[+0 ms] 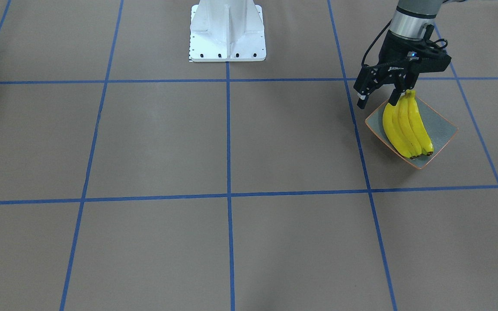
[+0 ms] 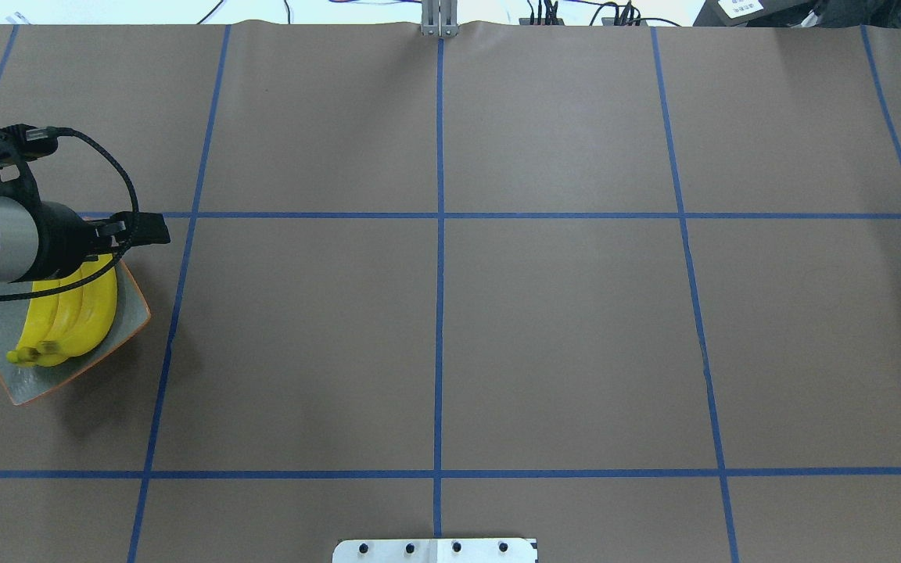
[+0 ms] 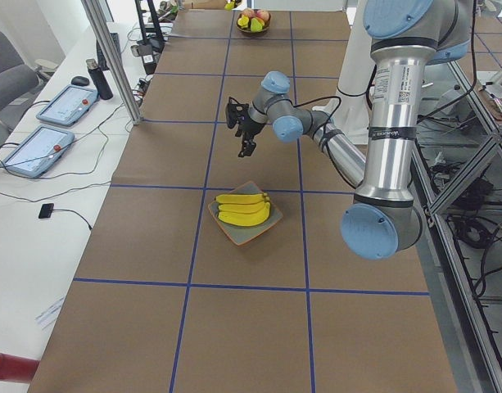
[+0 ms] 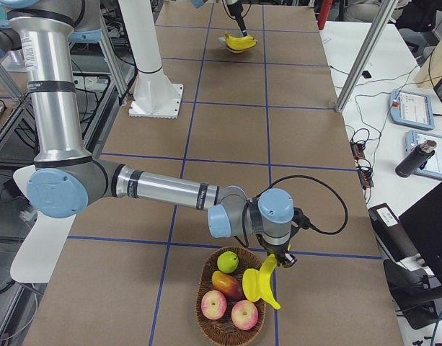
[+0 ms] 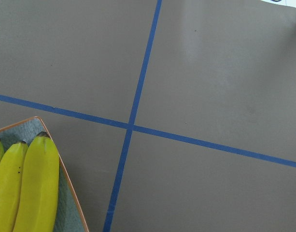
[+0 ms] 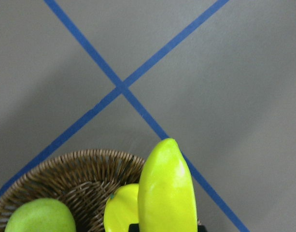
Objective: Transfer all bananas from basket to plate
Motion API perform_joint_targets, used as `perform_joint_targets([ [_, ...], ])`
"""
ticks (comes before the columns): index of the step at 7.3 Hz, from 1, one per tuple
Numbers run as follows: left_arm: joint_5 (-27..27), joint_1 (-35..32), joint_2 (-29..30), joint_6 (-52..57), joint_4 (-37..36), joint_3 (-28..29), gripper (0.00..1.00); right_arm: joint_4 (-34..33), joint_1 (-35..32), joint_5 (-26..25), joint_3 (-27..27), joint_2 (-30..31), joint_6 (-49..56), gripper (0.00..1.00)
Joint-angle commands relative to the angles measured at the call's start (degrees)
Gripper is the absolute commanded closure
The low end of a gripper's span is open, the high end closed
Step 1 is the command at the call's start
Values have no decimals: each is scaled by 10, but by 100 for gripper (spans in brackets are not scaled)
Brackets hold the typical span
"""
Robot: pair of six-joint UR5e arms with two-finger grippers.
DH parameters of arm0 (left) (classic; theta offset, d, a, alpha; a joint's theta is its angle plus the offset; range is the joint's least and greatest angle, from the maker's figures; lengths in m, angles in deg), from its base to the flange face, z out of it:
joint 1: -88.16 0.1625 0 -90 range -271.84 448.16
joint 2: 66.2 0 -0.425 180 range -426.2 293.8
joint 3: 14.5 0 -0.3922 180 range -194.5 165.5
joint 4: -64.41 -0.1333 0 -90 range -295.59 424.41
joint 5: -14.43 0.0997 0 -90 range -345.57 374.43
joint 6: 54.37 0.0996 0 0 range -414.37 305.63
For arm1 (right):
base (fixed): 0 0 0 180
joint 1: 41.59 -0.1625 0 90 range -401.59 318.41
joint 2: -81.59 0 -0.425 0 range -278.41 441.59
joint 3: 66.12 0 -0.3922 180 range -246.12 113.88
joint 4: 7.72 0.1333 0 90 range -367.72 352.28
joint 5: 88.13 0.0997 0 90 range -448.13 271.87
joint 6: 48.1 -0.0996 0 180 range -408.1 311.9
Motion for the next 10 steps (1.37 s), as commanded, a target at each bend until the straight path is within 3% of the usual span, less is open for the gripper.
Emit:
perform_joint_targets([
  [1,0,2,1,-2,0,0,0,2,17,30,-12,-47,-162,100],
  [6,1,5,43,-3,2,1,0,3,175,35,-187,-109,-614,100],
  [10,-3,46,170,-4,7,7,0,2,262,29,-275,-177,-989,100],
])
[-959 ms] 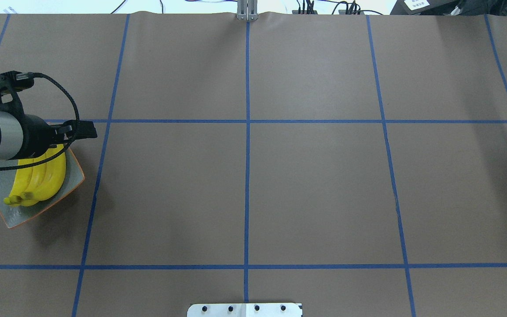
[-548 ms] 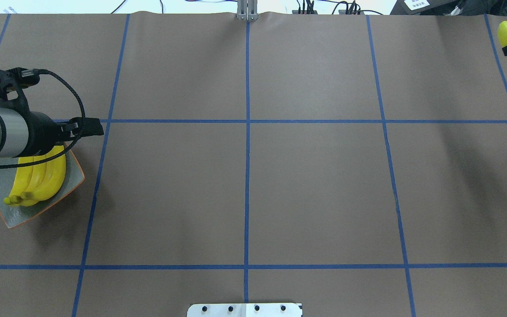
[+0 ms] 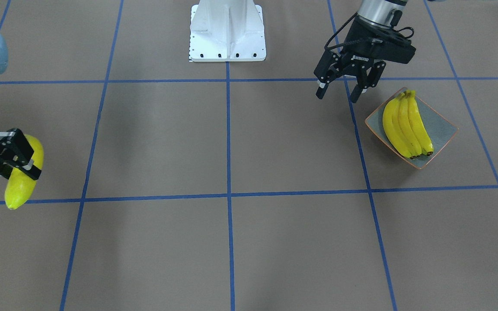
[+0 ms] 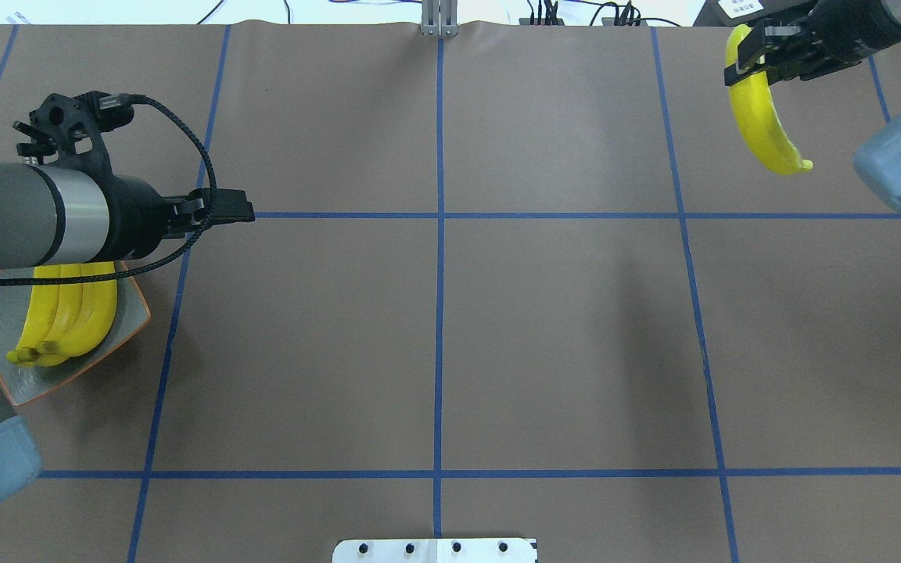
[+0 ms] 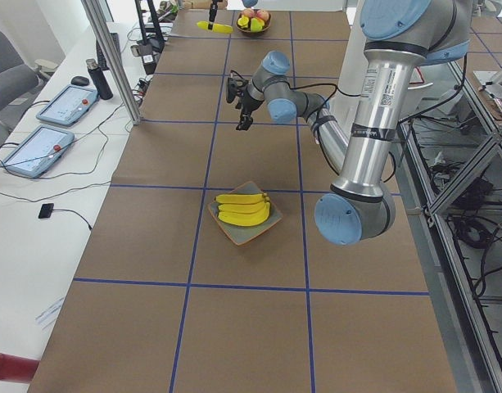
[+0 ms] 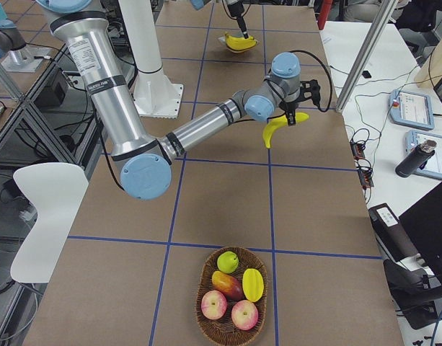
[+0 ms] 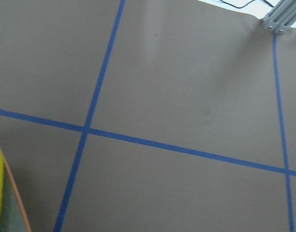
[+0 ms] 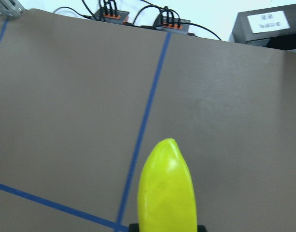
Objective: Transfer all bananas from basket to plate
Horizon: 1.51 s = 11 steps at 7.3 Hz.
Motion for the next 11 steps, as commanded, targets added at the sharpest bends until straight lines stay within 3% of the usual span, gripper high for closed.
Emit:
perform_joint_targets([
  [1,0,26,72,-17,15,5,0,-1,34,-7,-40,-36,-190,100],
  [2,0,46,93,-55,75,22,0,-1,61,-39,-49,-59,-271,100],
  [4,1,54,98,-60,270,74,0,-1,117,-89,-61,-86,-364,100],
  [5,1,55,102,-61,302,81,0,-1,138,-109,-61,-101,-393,100],
  [9,2,63,133,-60,303,109,0,-2,216,-183,-60,-174,-475,100],
  [11,2,63,133,-60,303,109,0,-4,224,-183,-66,-177,-475,100],
])
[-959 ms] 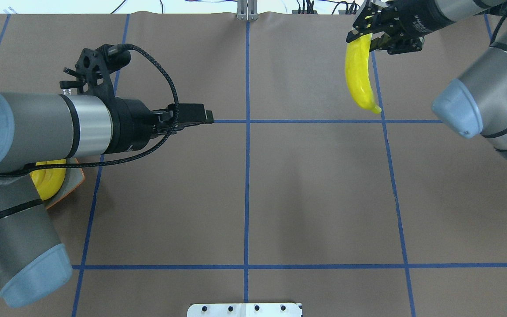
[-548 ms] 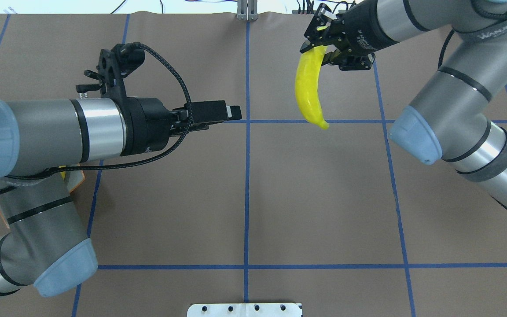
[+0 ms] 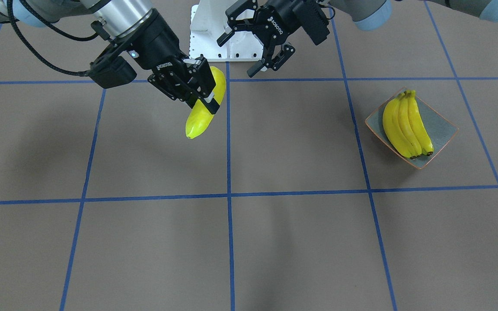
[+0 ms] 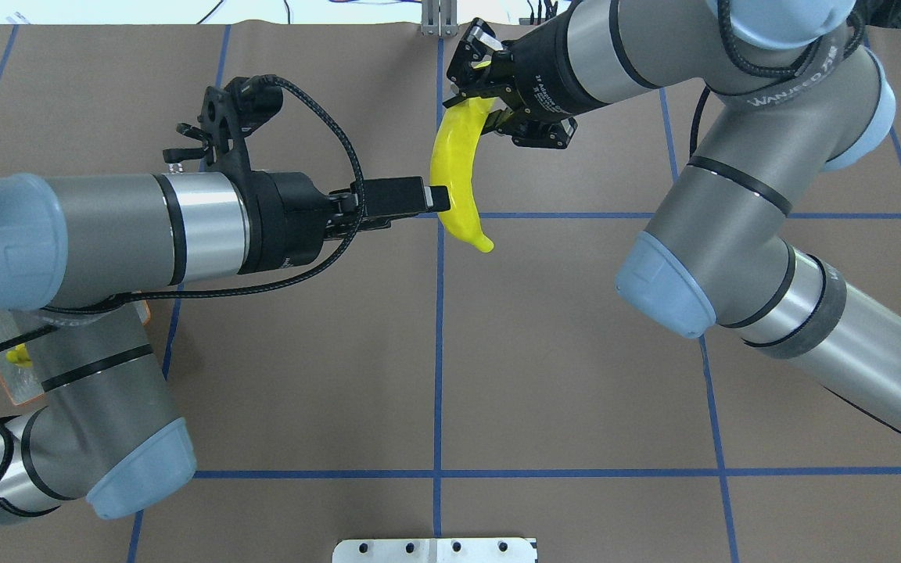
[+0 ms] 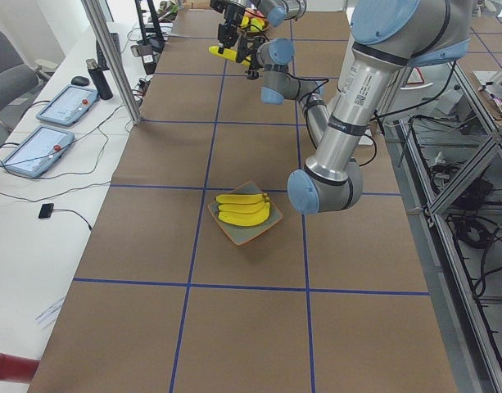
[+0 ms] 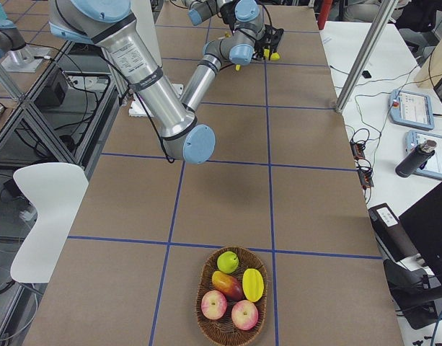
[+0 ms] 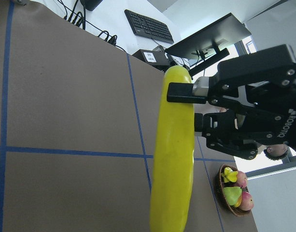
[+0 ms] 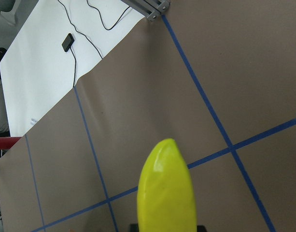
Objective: Transfer all bananas from basket to plate
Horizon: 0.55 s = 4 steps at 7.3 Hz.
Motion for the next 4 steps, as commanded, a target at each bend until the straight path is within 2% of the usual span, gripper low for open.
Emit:
perform_joint_targets([
  [1,0,0,0,2,0,3,0,-1,9,-3,-8,-1,-2,100],
  [4,1,0,7,-11,4,3,2,-2,20,-3,-16,-3,-3,100],
])
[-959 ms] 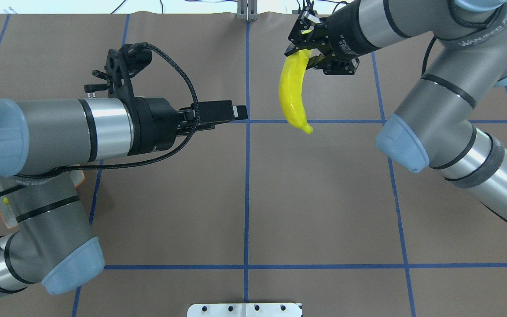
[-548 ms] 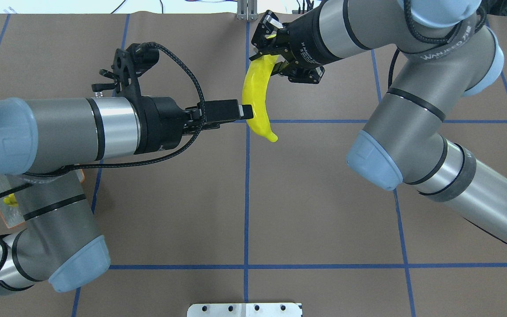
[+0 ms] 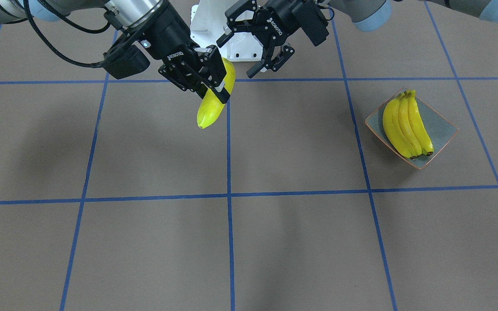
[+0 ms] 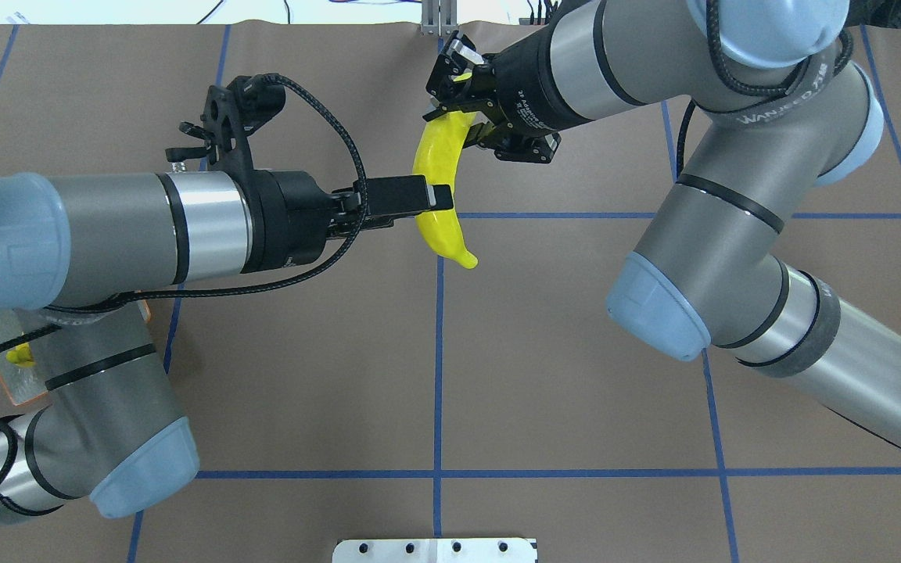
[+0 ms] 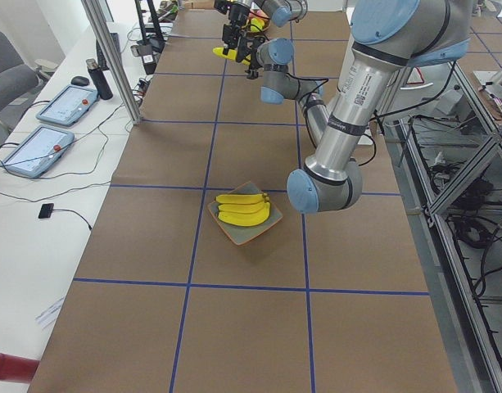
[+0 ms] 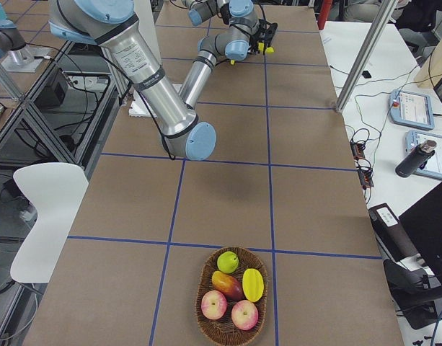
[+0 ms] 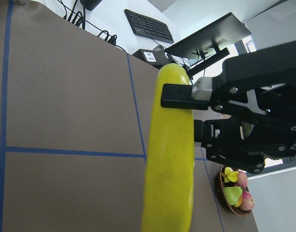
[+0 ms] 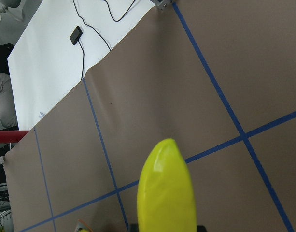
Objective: Transfer all bananas from basket to plate
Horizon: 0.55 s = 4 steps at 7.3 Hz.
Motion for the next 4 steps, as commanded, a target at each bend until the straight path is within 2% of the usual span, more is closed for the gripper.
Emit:
perform_joint_targets([
  [1,0,0,3,-9,2,1,11,0,7,-1,-6,-1,0,100],
  [4,1,0,6,-8,1,1,66,0,14,0,-25,3,1,100],
])
